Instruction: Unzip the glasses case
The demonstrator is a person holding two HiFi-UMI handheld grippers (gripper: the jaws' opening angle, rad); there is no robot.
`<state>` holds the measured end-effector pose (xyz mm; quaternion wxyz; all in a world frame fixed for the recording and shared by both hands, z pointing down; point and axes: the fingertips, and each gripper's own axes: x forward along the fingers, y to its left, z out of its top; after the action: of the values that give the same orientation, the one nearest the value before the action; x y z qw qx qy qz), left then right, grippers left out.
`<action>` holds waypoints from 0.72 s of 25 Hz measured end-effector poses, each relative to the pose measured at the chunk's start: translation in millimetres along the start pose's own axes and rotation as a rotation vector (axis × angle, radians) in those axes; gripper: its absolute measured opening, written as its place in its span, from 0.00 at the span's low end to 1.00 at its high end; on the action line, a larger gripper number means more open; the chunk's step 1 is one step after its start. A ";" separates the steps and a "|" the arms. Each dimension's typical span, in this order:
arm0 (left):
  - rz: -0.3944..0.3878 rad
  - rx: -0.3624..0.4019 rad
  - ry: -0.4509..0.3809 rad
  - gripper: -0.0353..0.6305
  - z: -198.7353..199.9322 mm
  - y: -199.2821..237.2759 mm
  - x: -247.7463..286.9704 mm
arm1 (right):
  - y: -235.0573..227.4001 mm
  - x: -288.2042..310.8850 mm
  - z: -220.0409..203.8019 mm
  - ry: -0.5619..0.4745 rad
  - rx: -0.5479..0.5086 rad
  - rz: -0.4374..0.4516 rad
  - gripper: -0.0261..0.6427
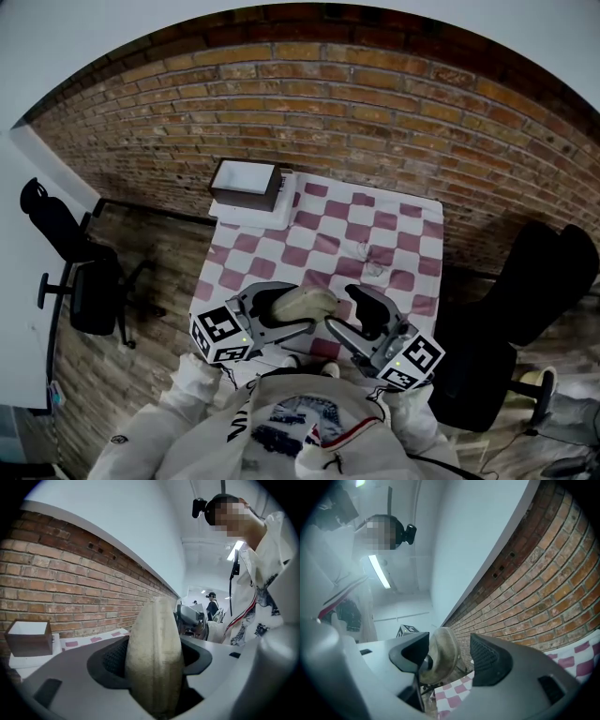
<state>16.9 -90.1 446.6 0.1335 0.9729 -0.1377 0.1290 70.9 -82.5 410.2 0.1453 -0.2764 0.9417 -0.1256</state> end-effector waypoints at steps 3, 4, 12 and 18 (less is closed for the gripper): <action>0.041 0.038 0.033 0.49 4.6 5.8 -4.4 | -2.7 -6.6 -4.7 0.016 -0.036 -0.028 0.44; 0.052 0.053 0.045 0.49 6.4 6.9 -5.7 | -3.5 -8.3 -6.6 0.019 -0.041 -0.036 0.44; 0.115 0.129 0.107 0.49 17.6 7.9 -12.5 | -12.3 -11.8 -30.7 0.093 -0.138 -0.138 0.44; 0.134 0.157 0.140 0.49 20.4 -2.5 -11.1 | -15.6 -10.1 -37.9 0.112 -0.178 -0.191 0.44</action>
<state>11.7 -91.1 423.9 0.0573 0.9577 -0.1820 0.2156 73.6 -83.7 452.3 0.0549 -0.3690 0.9252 -0.0699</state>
